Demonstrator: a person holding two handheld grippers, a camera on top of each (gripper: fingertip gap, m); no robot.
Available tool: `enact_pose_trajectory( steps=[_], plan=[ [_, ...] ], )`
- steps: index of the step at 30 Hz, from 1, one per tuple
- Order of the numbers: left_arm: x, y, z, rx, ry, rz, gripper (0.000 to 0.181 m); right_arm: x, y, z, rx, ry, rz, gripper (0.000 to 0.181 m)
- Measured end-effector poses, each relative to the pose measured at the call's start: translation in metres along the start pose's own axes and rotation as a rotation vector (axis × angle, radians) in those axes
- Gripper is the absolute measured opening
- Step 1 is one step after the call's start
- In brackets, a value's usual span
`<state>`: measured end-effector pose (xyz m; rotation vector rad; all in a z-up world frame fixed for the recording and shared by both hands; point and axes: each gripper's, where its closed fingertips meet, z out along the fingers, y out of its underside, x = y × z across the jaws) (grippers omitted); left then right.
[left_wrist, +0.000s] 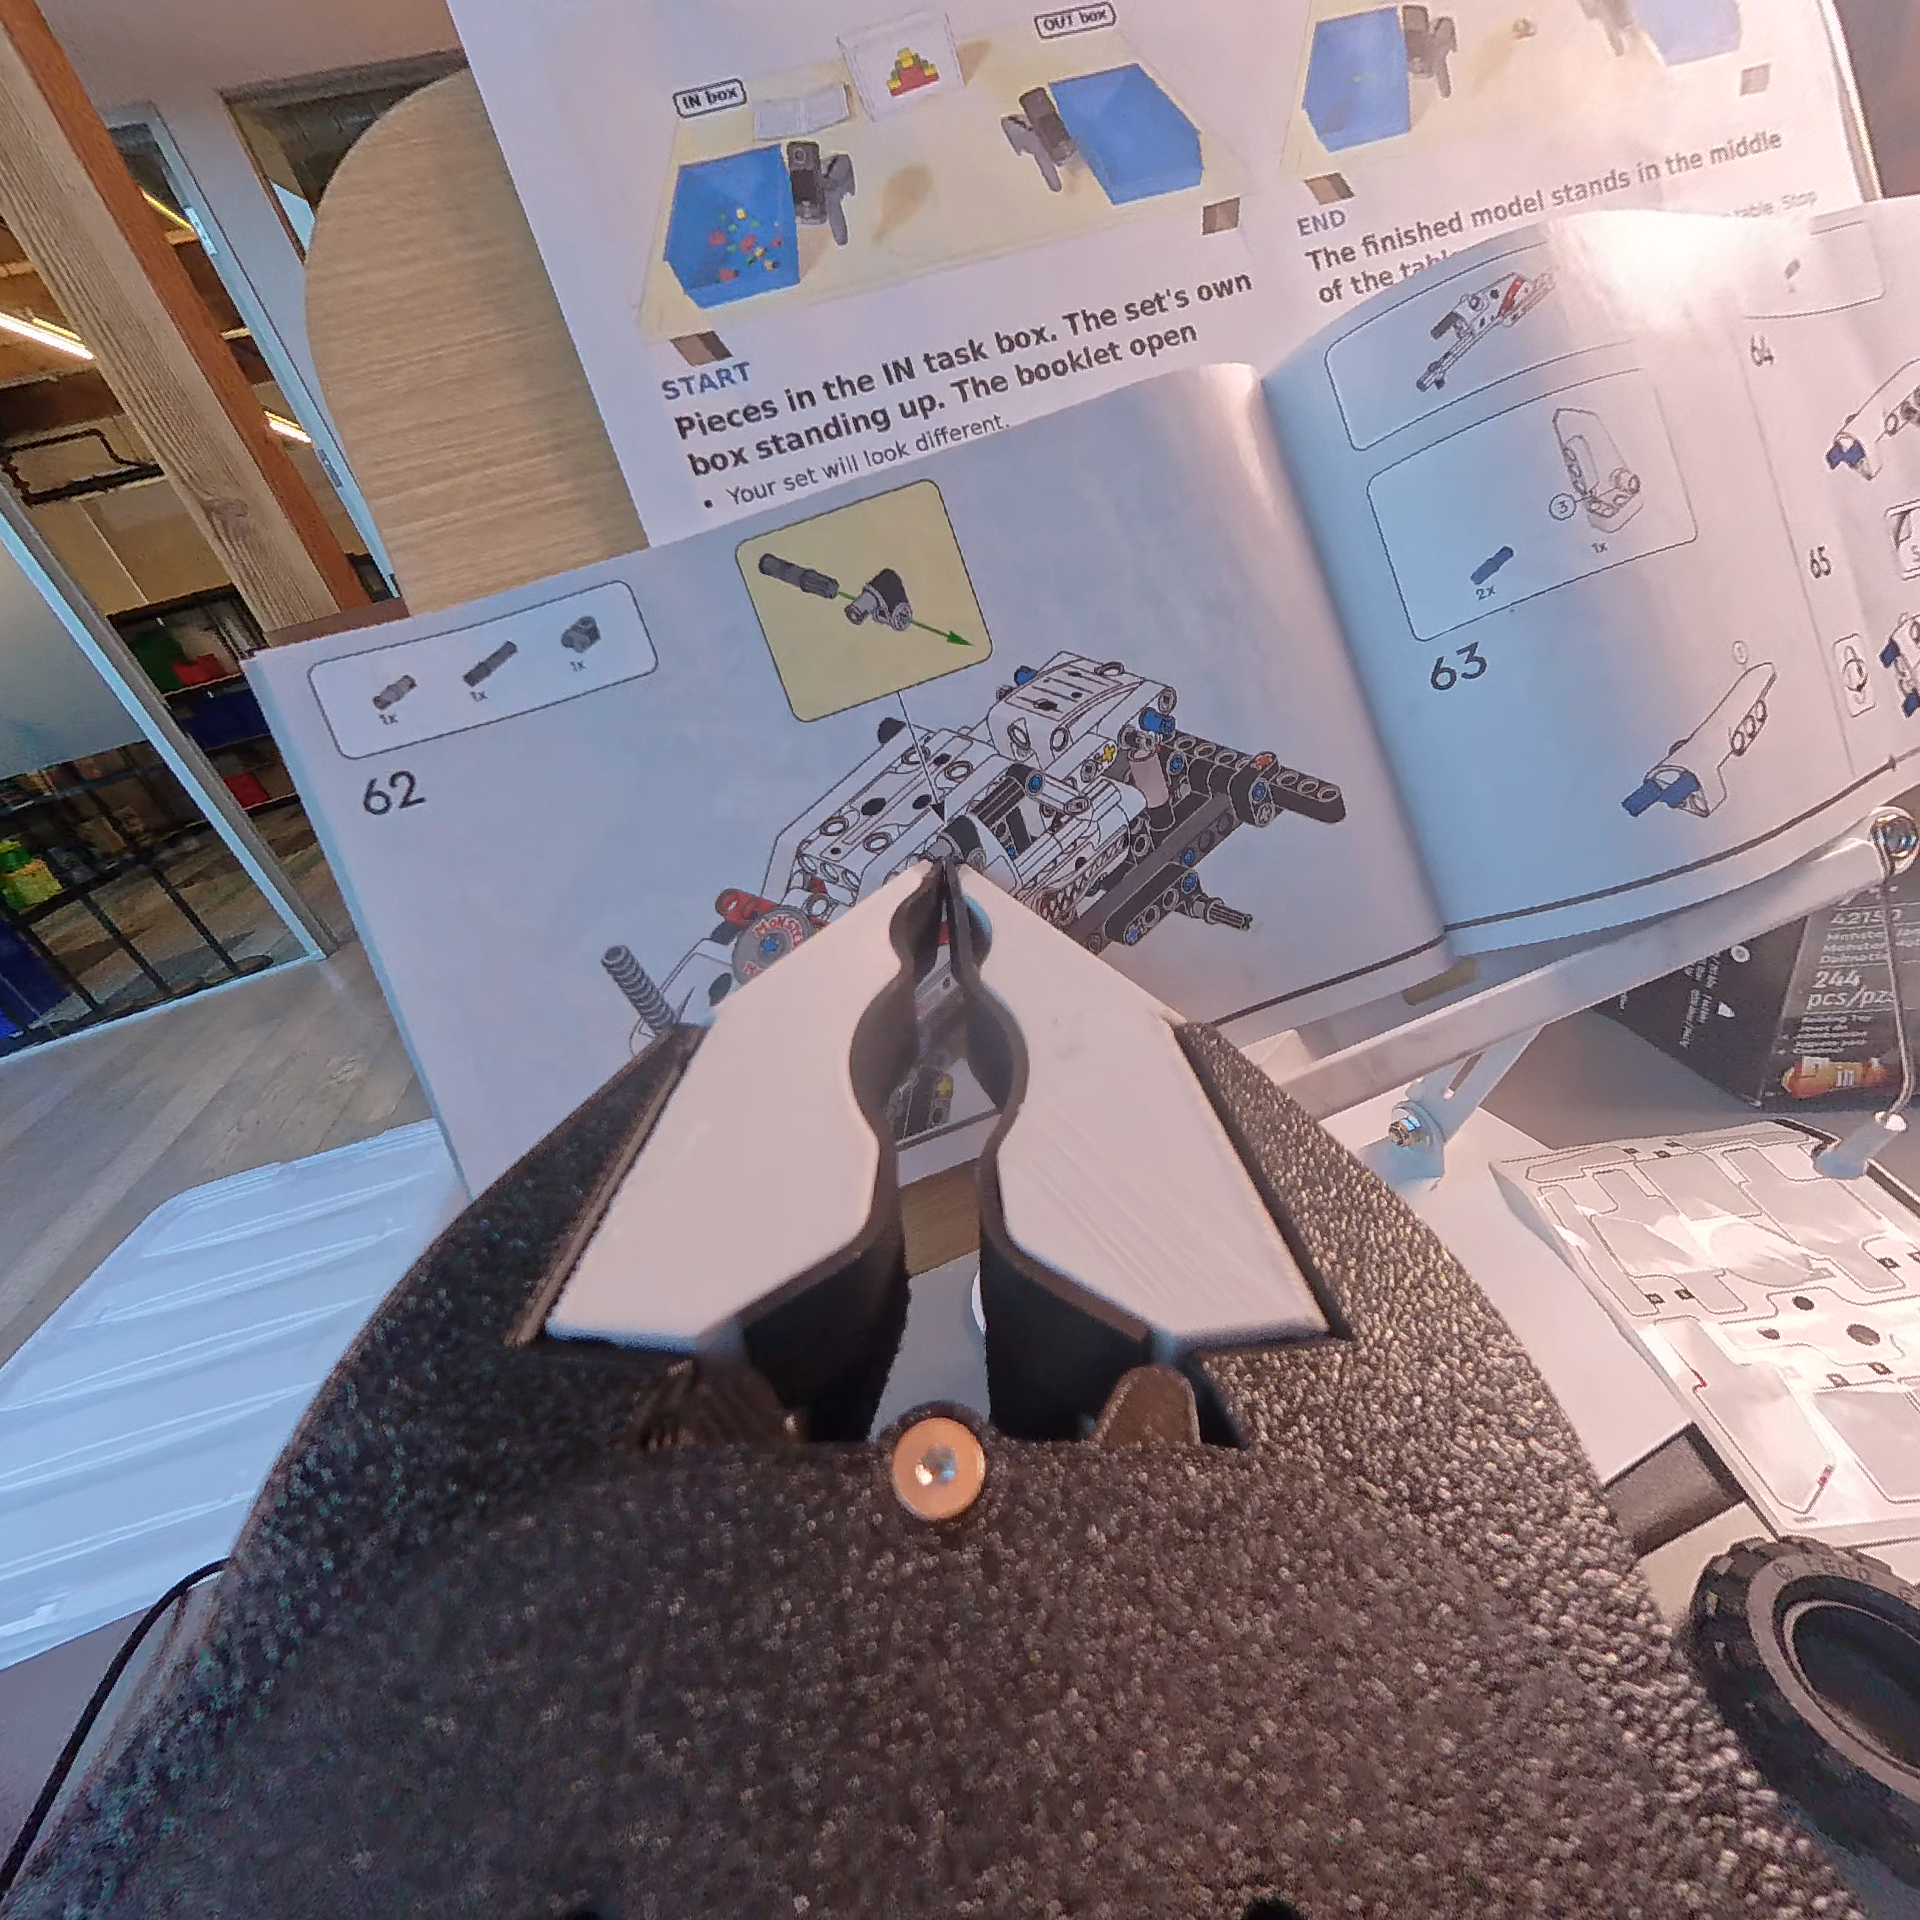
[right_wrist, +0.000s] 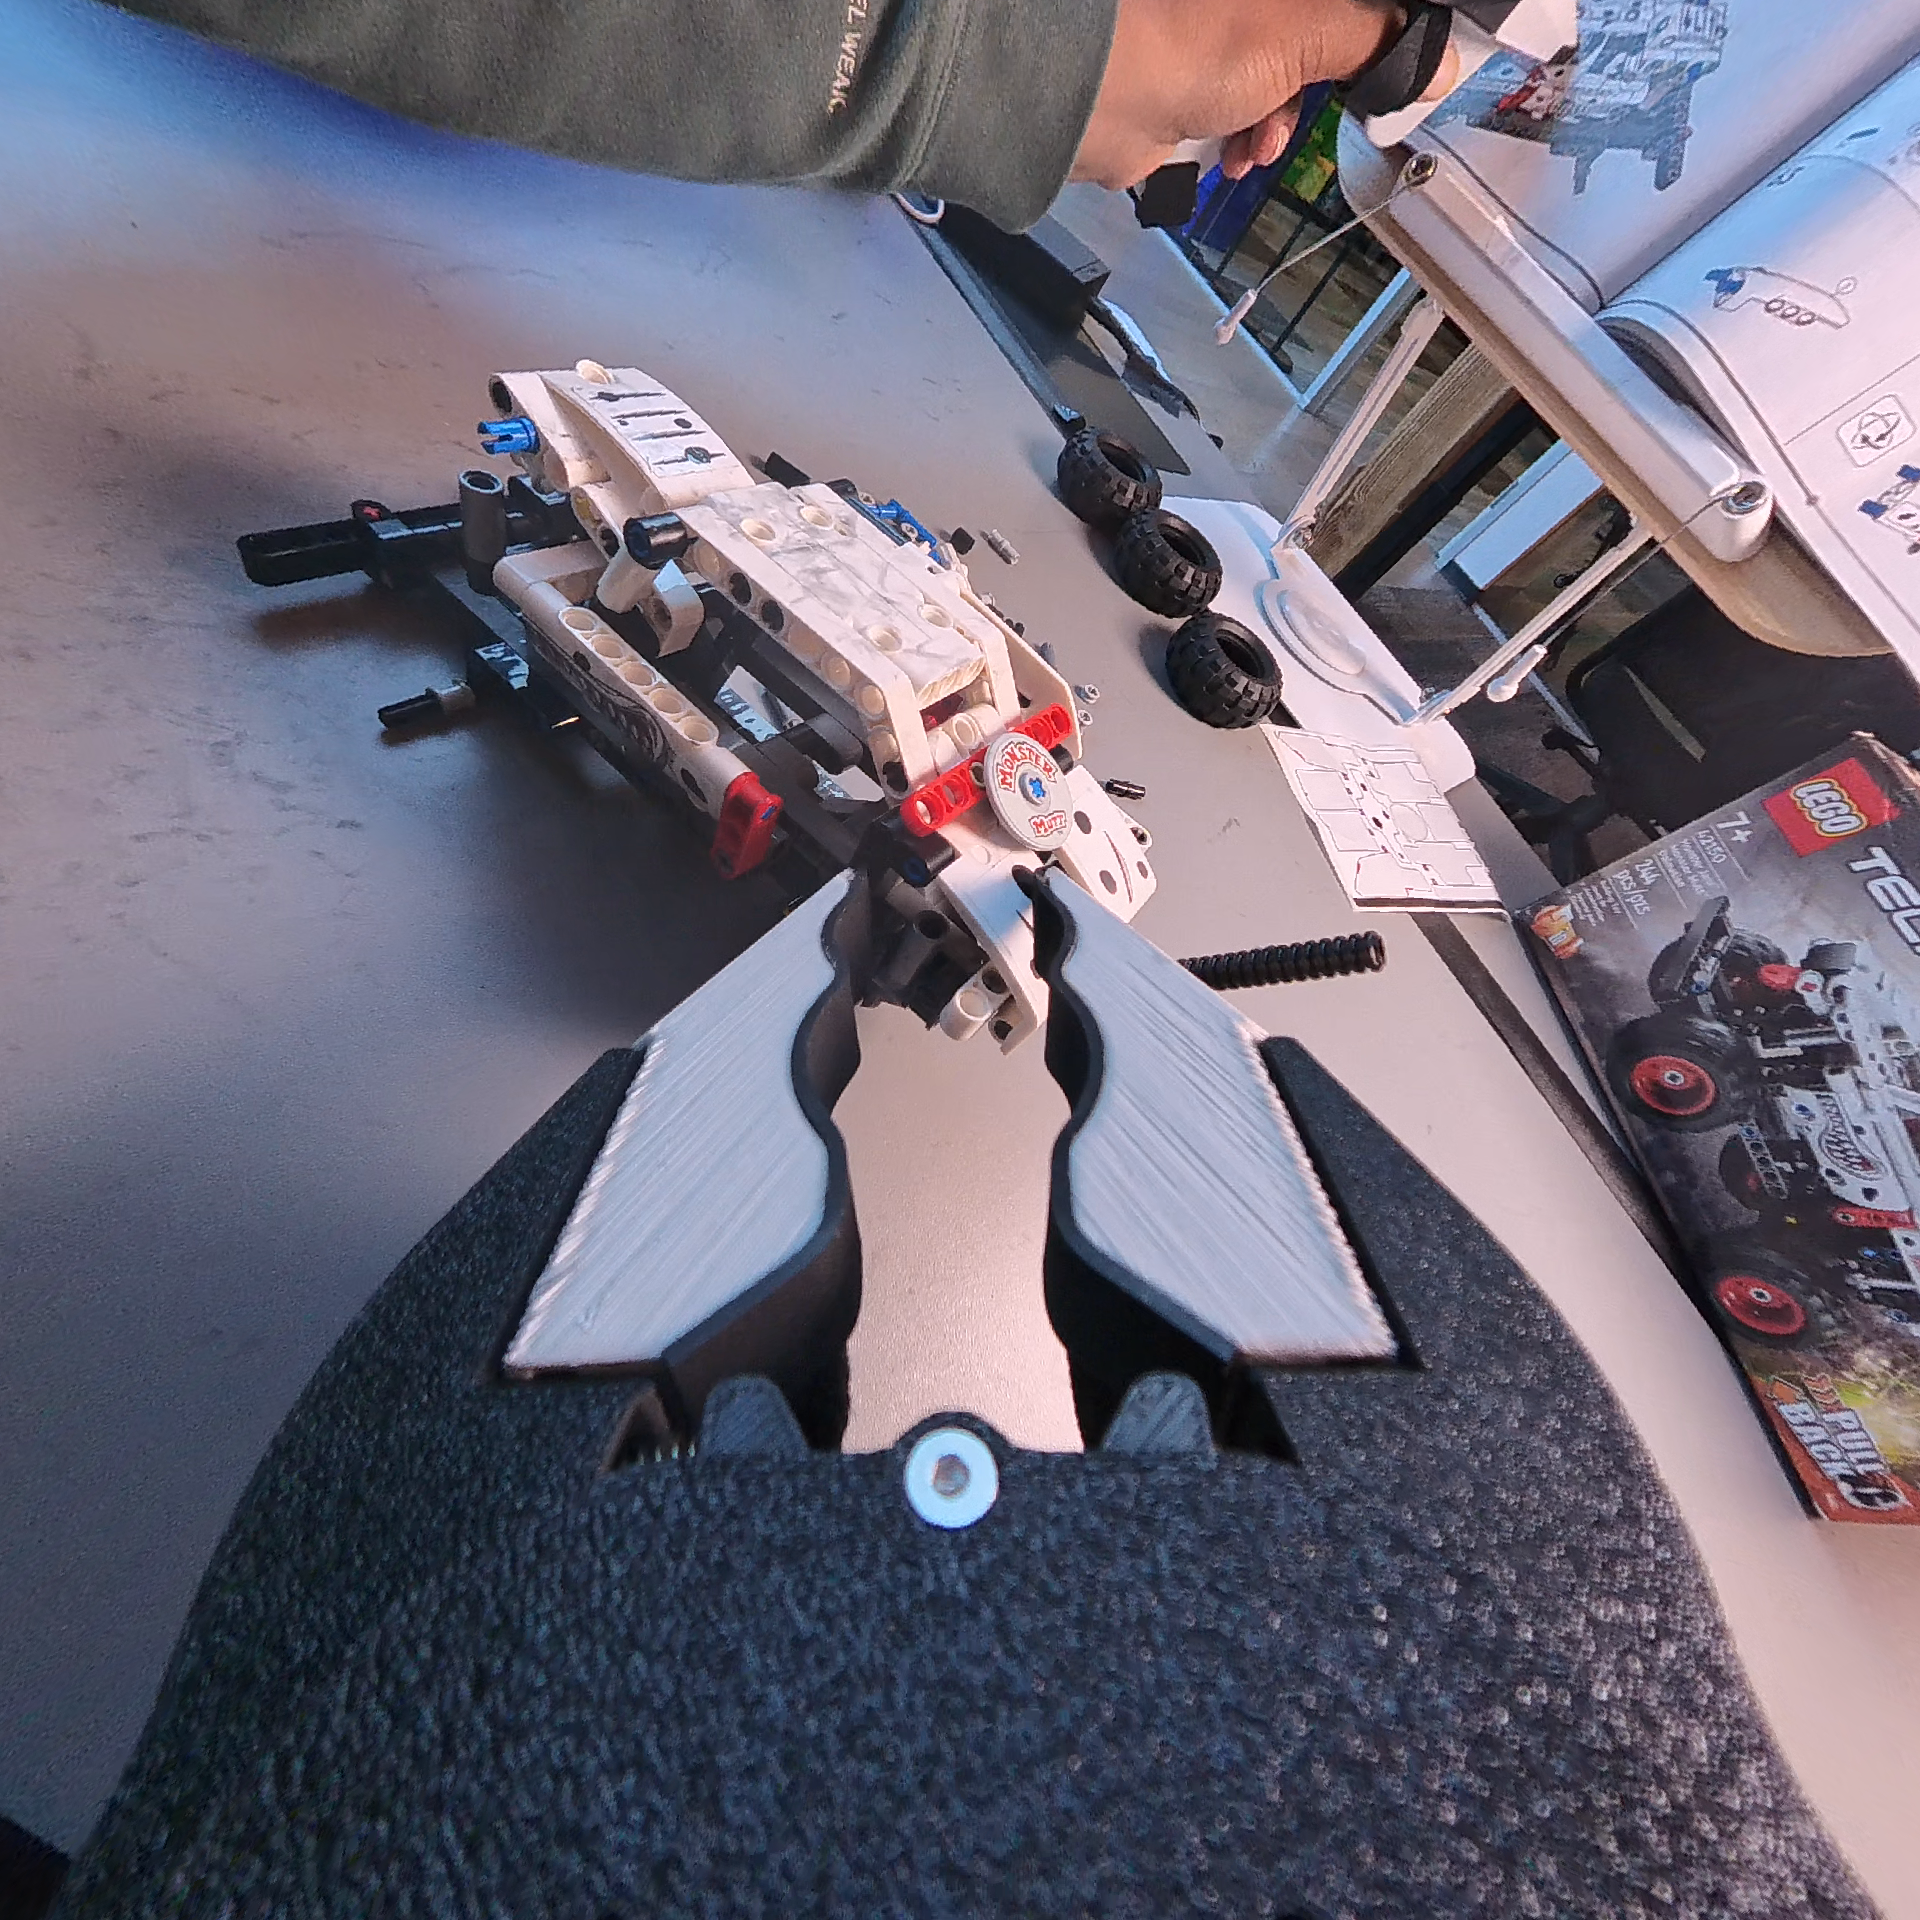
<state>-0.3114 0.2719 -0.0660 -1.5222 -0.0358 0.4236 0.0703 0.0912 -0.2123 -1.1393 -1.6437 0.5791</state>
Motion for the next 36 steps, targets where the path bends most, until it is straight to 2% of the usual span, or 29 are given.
enact_pose_trajectory(
  steps=[18,25,27,30,33,36],
  plan=[
    [-0.007,-0.001,-0.005,0.003,-0.001,0.018,0.002,0.0,0.0,0.0,0.003,0.002,0.004,0.03],
    [-0.006,-0.009,-0.019,0.019,0.026,-0.002,0.007,0.0,0.001,0.0,0.001,0.004,0.001,0.031],
    [0.007,-0.013,-0.033,0.025,0.093,-0.053,0.016,0.001,0.001,0.0,0.0,0.004,-0.001,0.03],
    [0.043,-0.019,-0.069,0.018,0.284,-0.158,0.034,0.001,0.001,0.0,-0.002,0.005,-0.004,0.03],
    [0.093,-0.027,-0.127,0.022,0.543,-0.195,0.04,0.001,0.001,0.0,-0.006,0.009,-0.01,0.03],
    [0.151,-0.006,-0.199,-0.103,0.857,-0.178,0.043,0.001,0.001,-0.001,-0.013,0.017,-0.026,0.029]
  ],
)
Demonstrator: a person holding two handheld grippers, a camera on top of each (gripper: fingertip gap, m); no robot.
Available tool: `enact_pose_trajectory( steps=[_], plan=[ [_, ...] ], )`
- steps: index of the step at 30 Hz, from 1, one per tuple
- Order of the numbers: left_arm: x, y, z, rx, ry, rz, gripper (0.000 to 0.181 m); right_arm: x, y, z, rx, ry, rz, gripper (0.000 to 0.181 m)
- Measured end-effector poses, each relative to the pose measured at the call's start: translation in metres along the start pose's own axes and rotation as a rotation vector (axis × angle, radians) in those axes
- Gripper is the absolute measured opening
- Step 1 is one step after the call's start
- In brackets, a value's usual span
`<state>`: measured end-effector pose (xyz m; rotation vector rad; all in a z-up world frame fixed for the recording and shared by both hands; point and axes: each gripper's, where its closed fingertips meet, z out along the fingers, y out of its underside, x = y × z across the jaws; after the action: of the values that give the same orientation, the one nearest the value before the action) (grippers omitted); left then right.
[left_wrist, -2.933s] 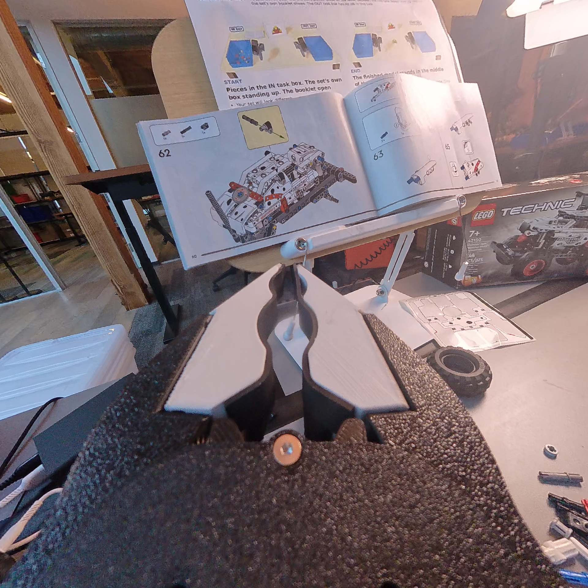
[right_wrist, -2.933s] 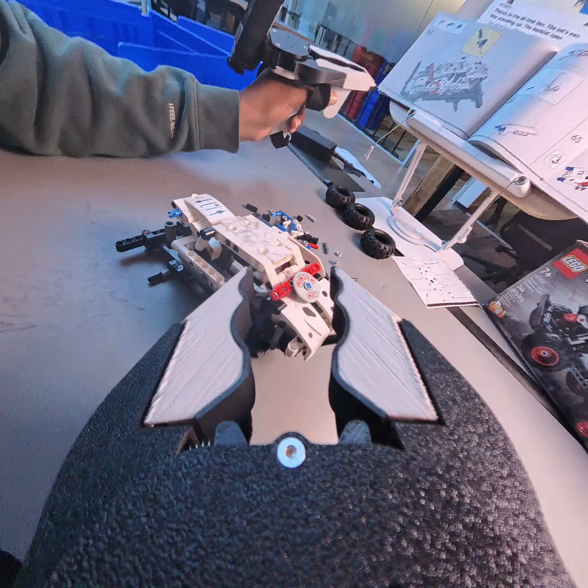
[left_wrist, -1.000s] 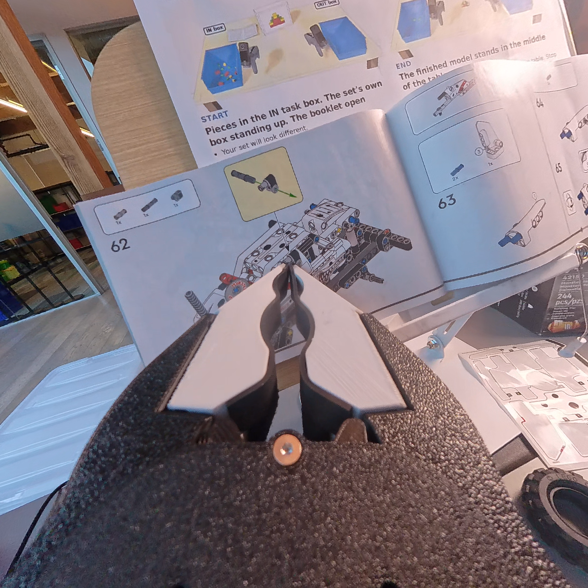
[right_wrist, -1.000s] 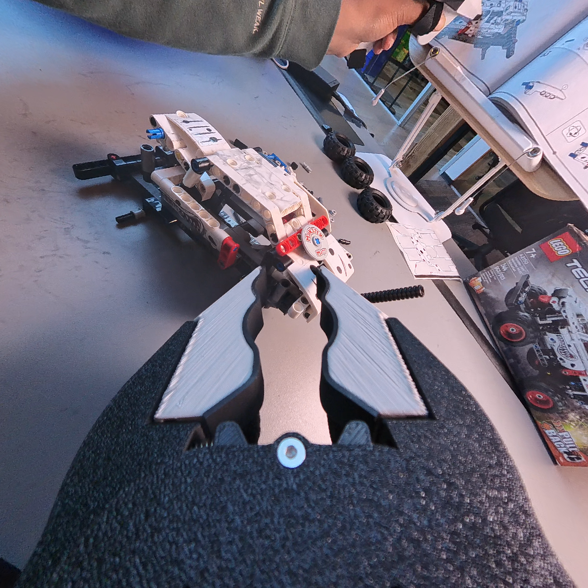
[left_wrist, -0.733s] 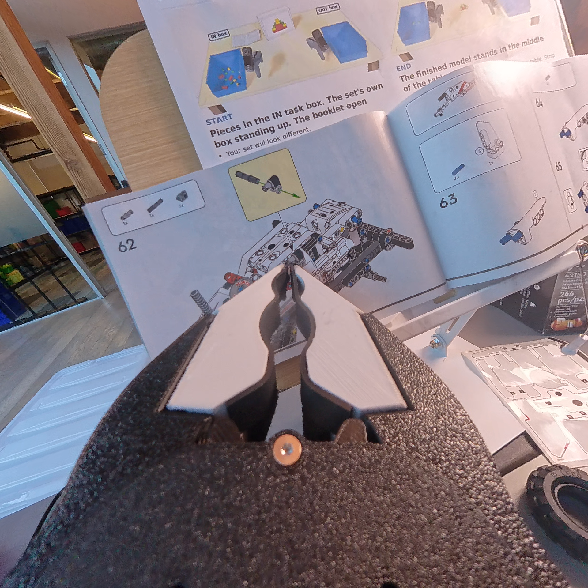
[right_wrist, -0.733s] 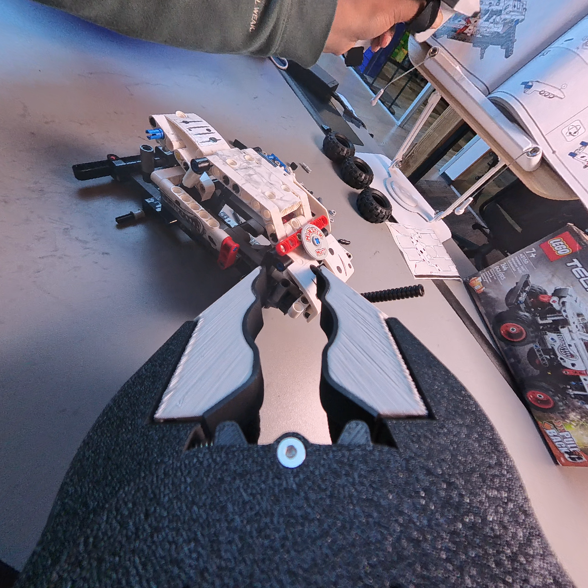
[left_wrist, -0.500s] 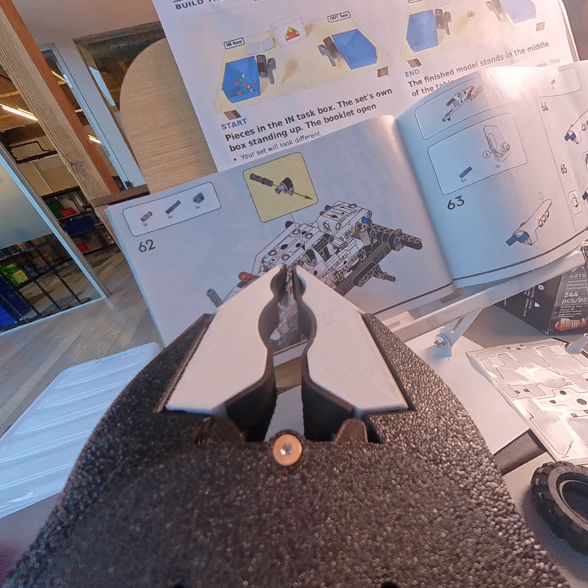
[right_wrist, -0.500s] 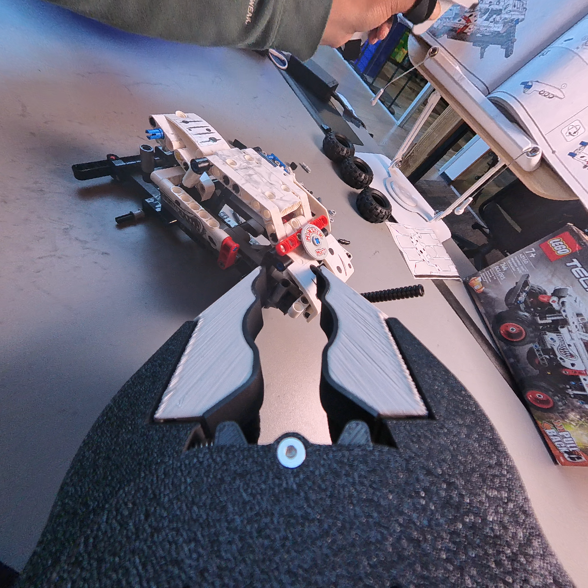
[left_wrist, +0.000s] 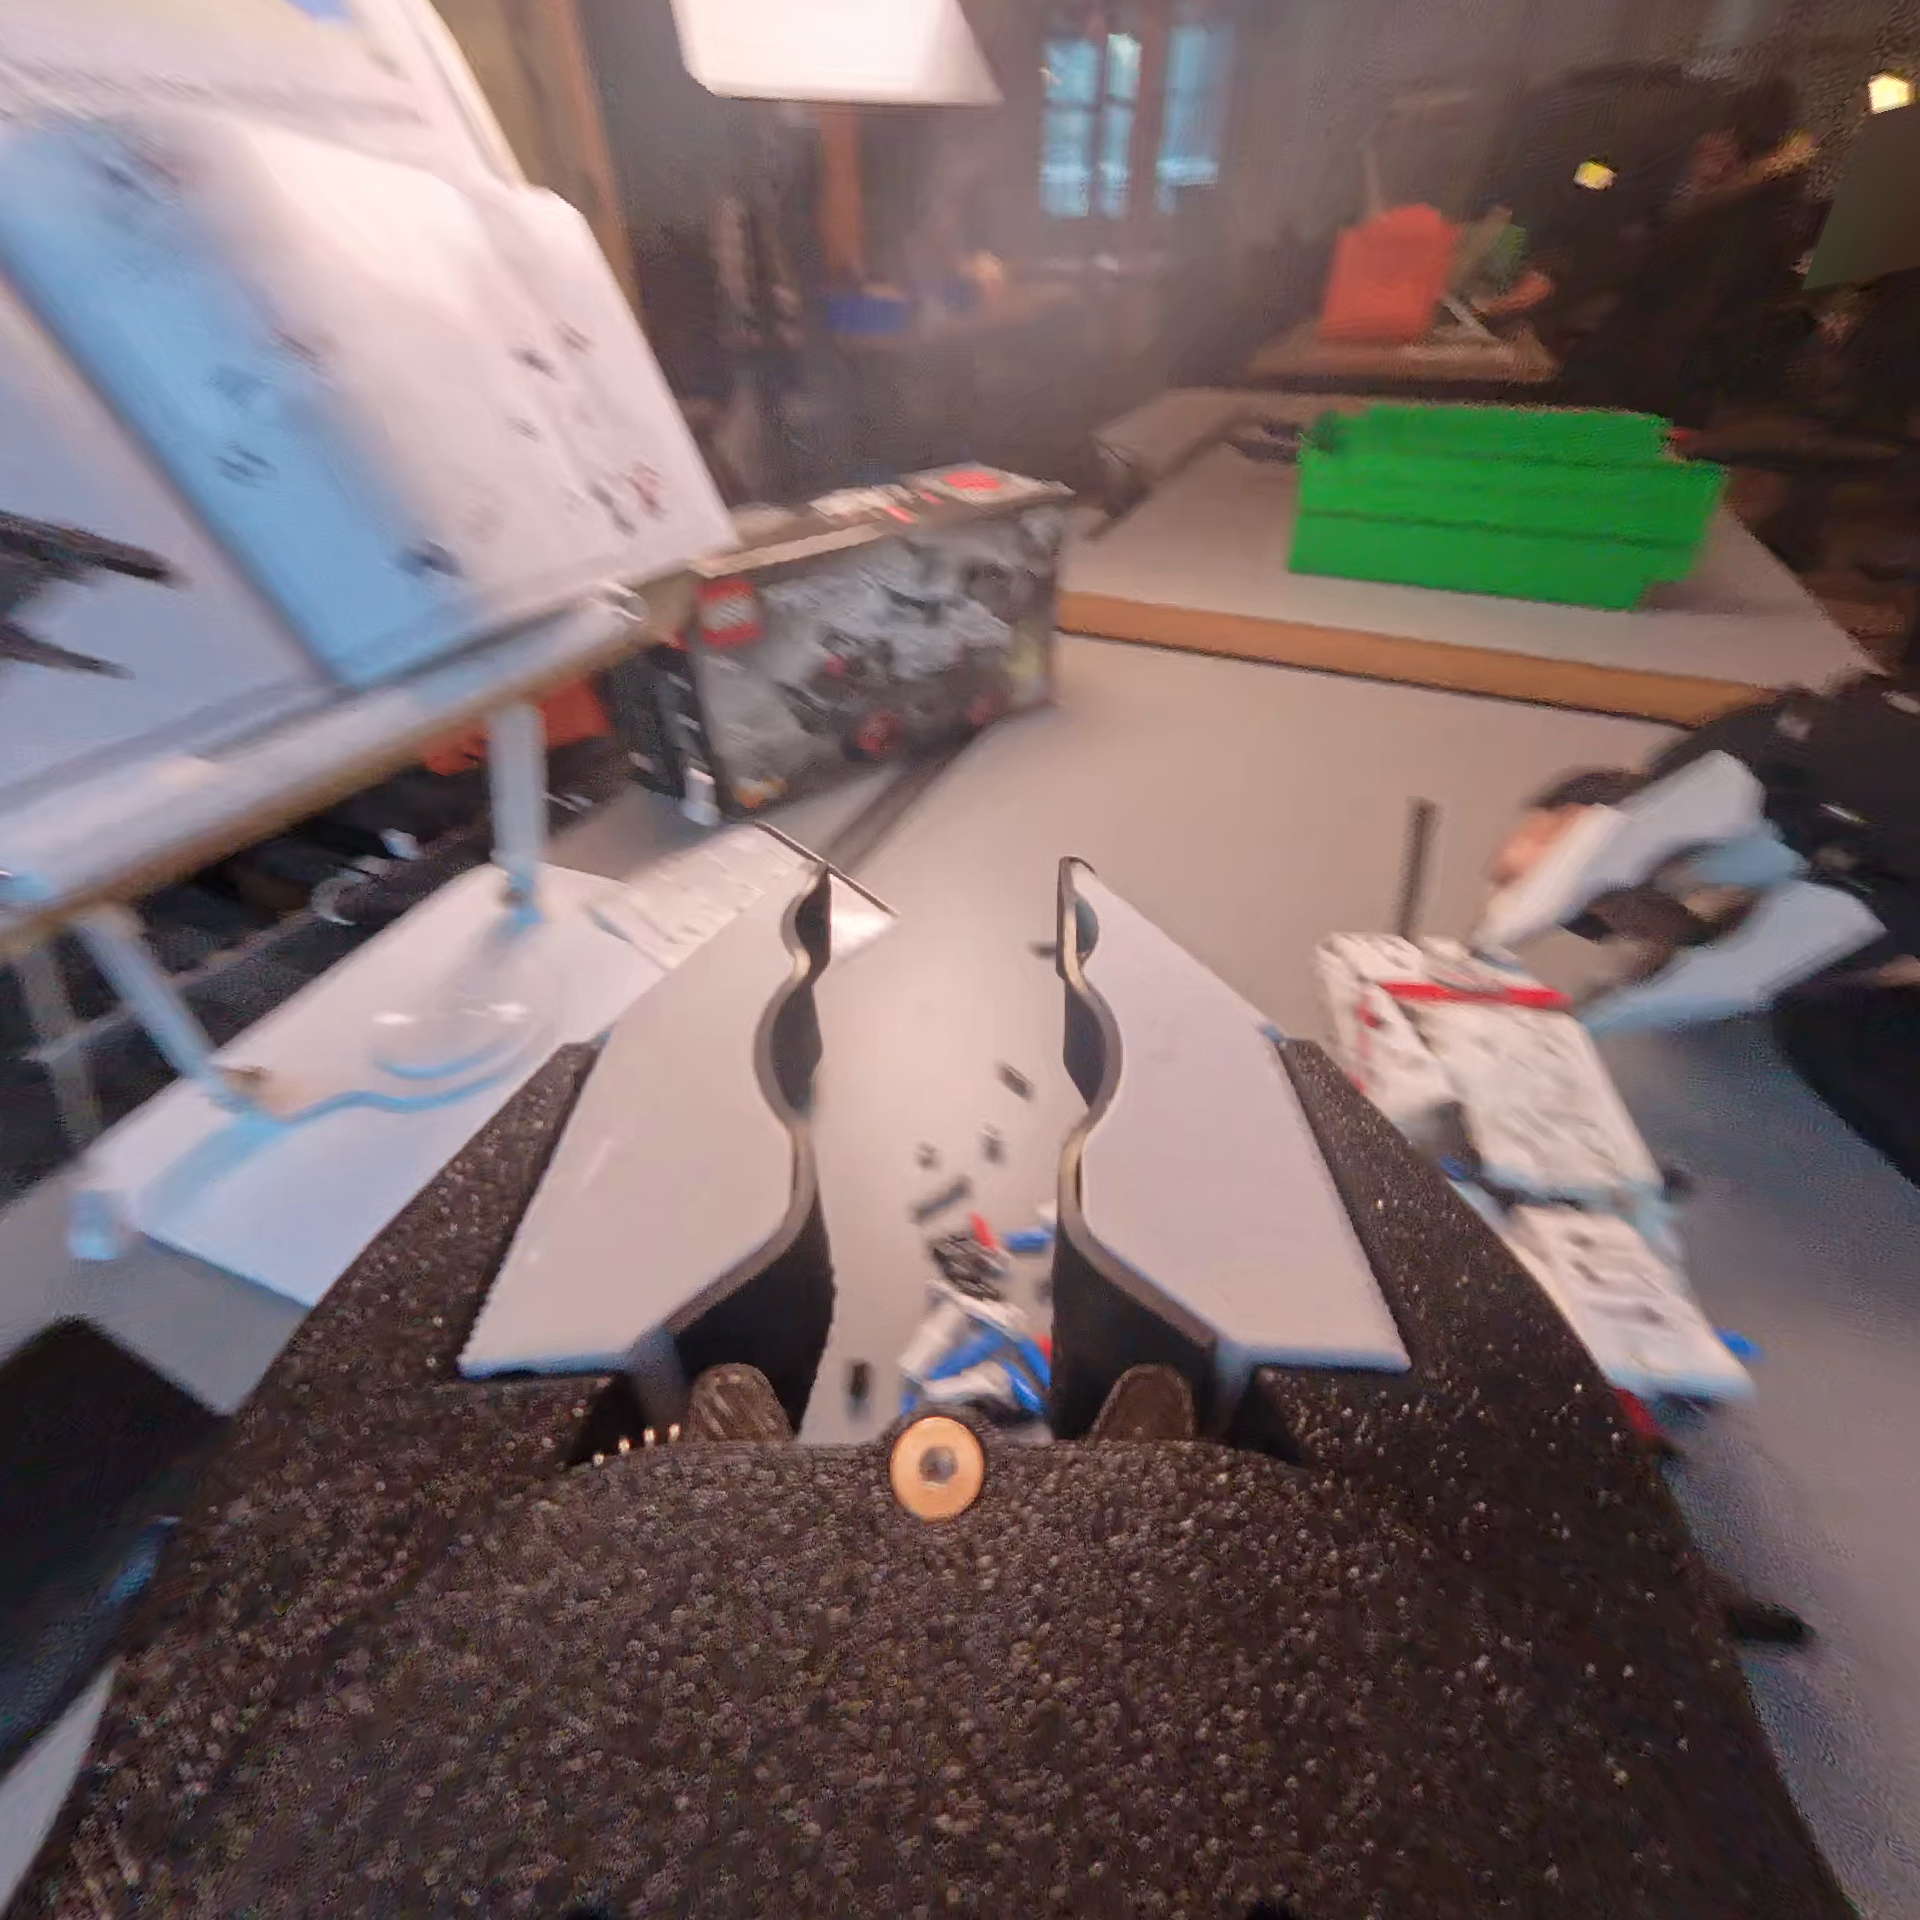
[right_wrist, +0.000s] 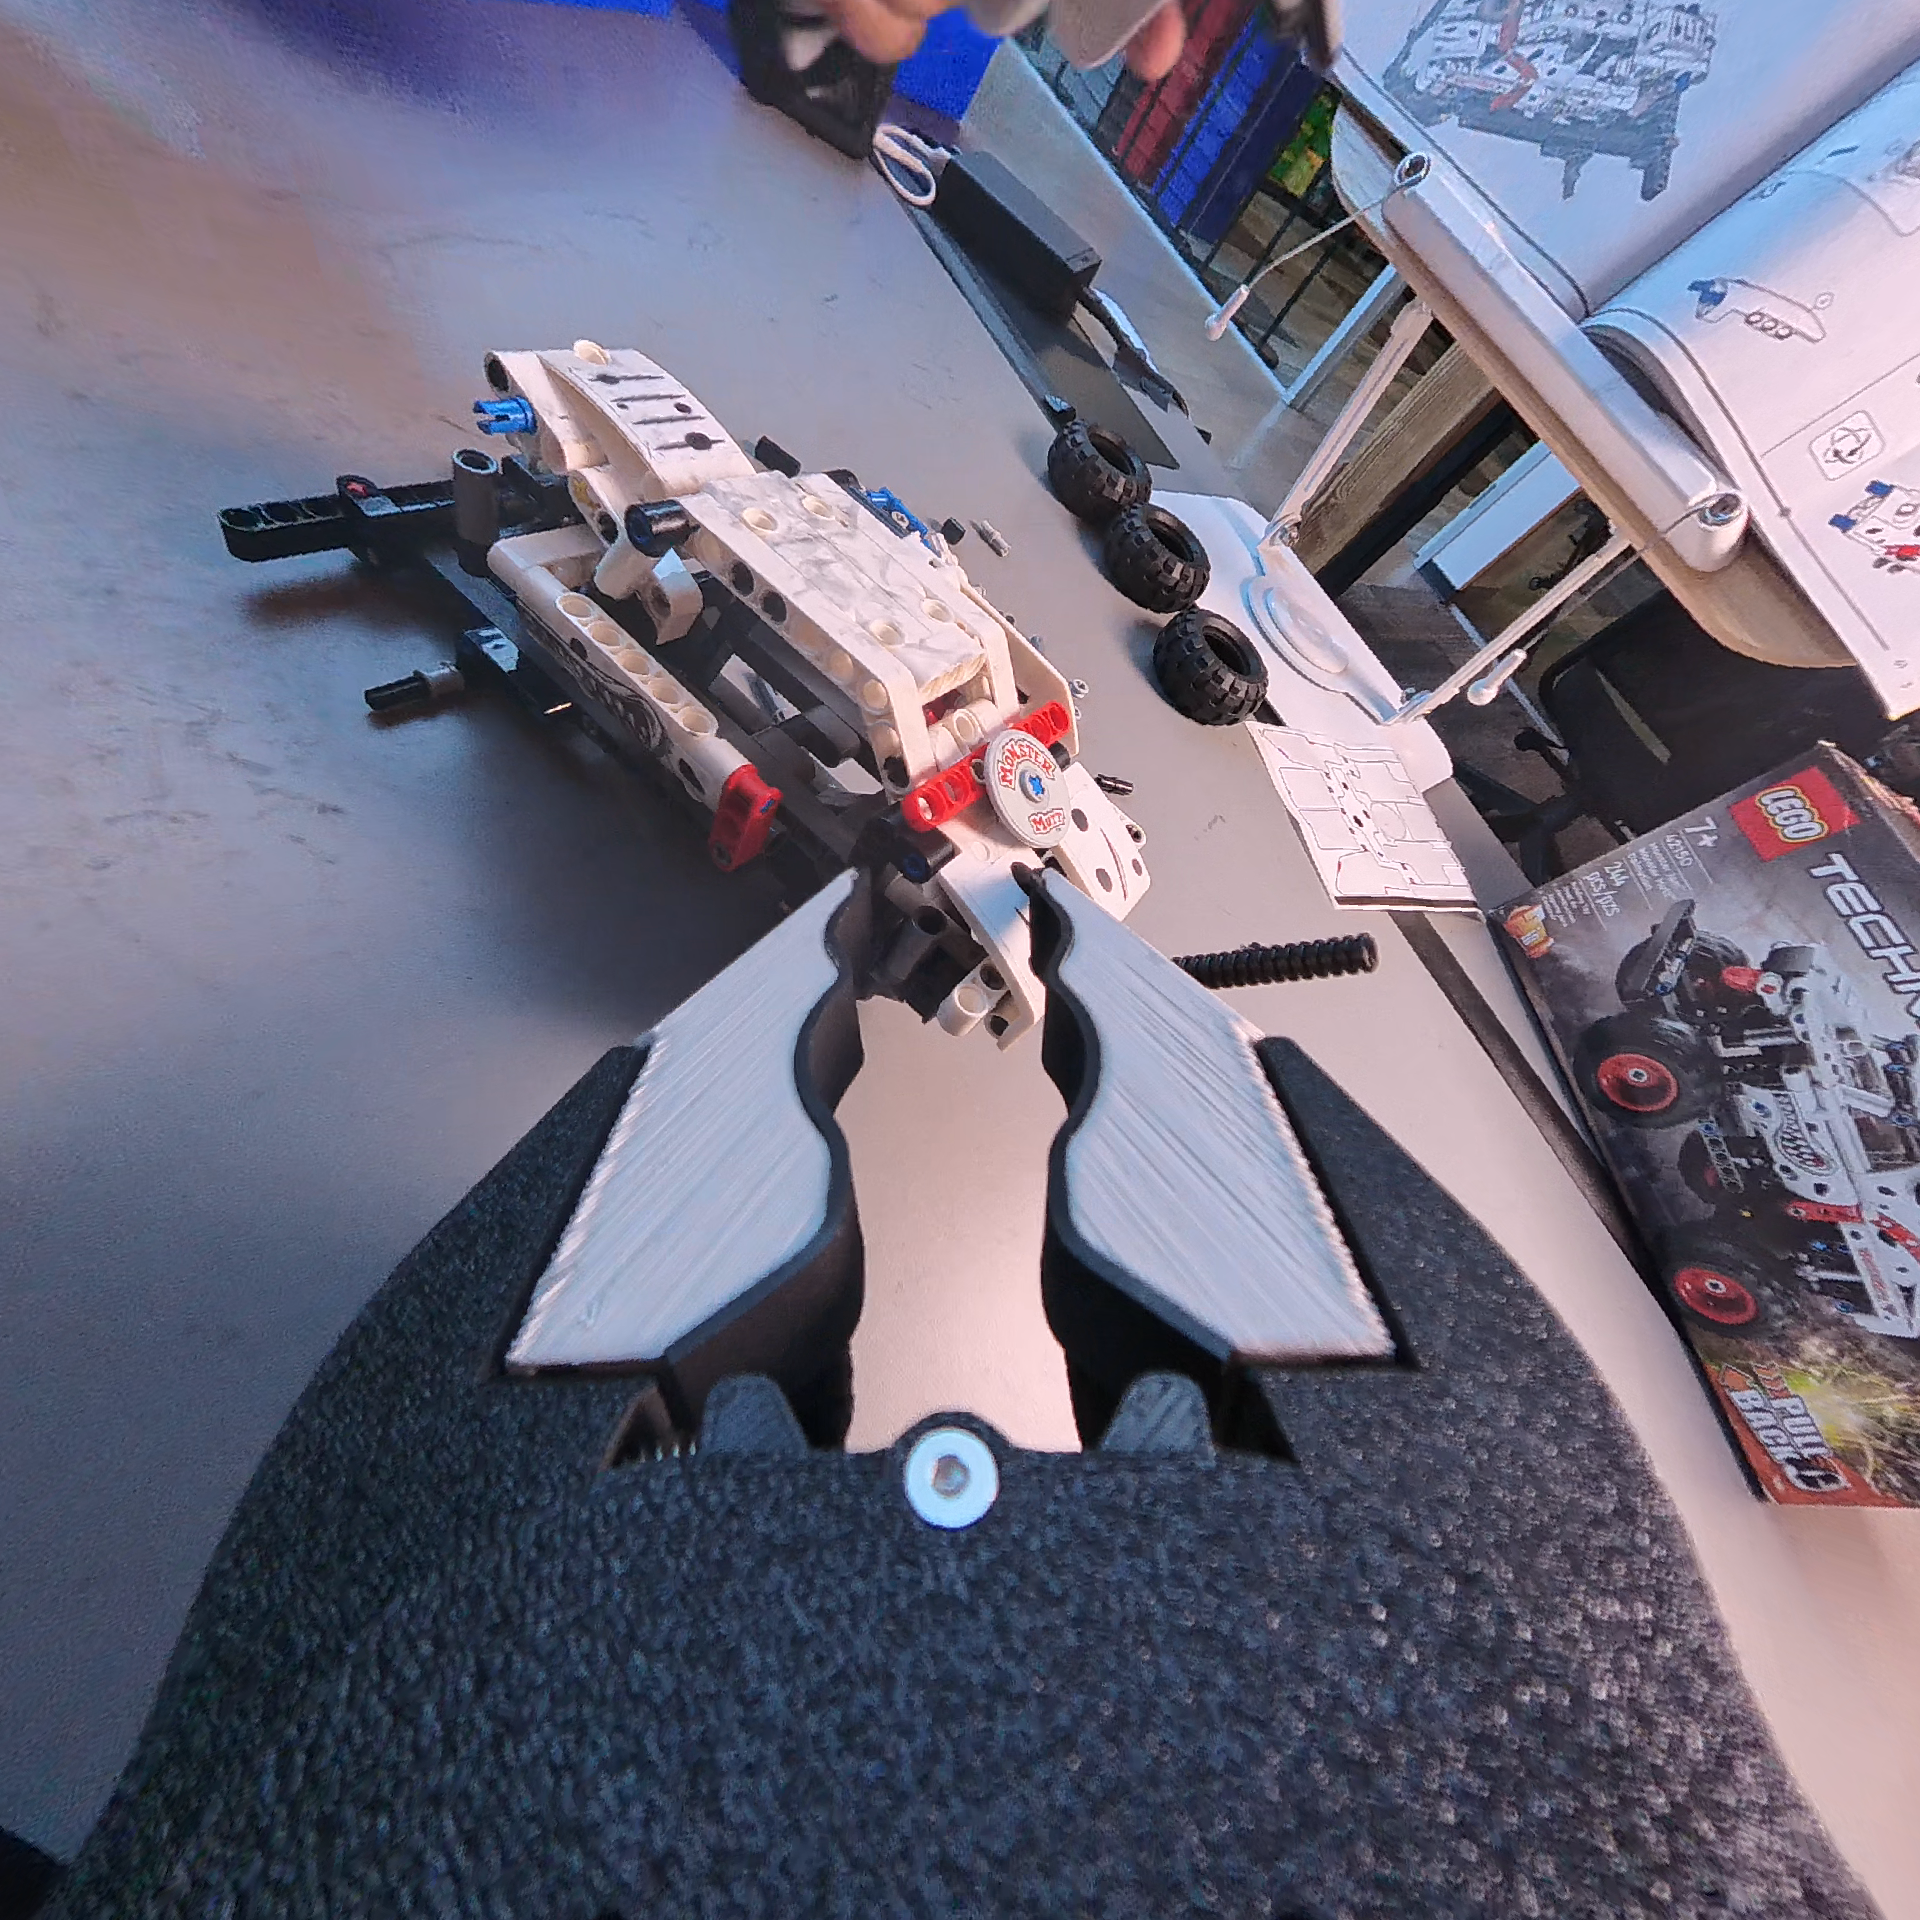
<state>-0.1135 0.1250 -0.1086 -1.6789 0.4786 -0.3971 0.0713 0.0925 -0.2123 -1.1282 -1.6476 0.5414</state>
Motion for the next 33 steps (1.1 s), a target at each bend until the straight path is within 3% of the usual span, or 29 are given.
enact_pose_trajectory(
  steps=[2,5,7,10,15,18,21,26,30,33],
  plan=[
    [0.058,0.038,-0.007,-0.132,0.217,-0.094,0.047,0.0,0.0,-0.001,-0.003,0.004,-0.007,0.026],
    [0.129,0.088,-0.023,-0.316,0.467,-0.244,0.07,-0.001,-0.003,-0.006,0.011,-0.018,0.01,0.02],
    [0.153,0.107,-0.028,-0.36,0.5,-0.234,0.073,-0.004,-0.003,-0.009,0.01,-0.041,0.035,0.02],
    [0.158,0.125,-0.022,-0.386,0.408,-0.148,0.055,-0.009,-0.006,-0.01,0.003,-0.035,0.039,0.02],
    [0.171,0.126,-0.02,-0.402,0.361,-0.127,0.054,-0.002,-0.005,-0.006,-0.025,0.052,0.065,0.014],
    [0.195,0.126,-0.024,-0.413,0.416,-0.106,0.047,0.007,-0.002,-0.002,-0.02,0.091,0.115,0.013],
    [0.222,0.128,-0.02,-0.392,0.446,-0.073,0.052,0.006,0.006,0.006,-0.047,0.085,0.164,0.007],
    [0.261,0.135,-0.015,-0.393,0.508,0.148,0.061,0.019,0.015,0.004,-0.089,0.118,0.252,0.017],
    [0.258,0.11,-0.029,-0.298,0.544,0.074,0.052,0.03,-0.006,-0.021,-0.04,0.159,0.386,0.029],
    [0.232,0.087,-0.04,-0.201,0.469,0.006,0.05,0.009,-0.038,-0.033,-0.014,0.118,0.509,0.056]
  ],
)
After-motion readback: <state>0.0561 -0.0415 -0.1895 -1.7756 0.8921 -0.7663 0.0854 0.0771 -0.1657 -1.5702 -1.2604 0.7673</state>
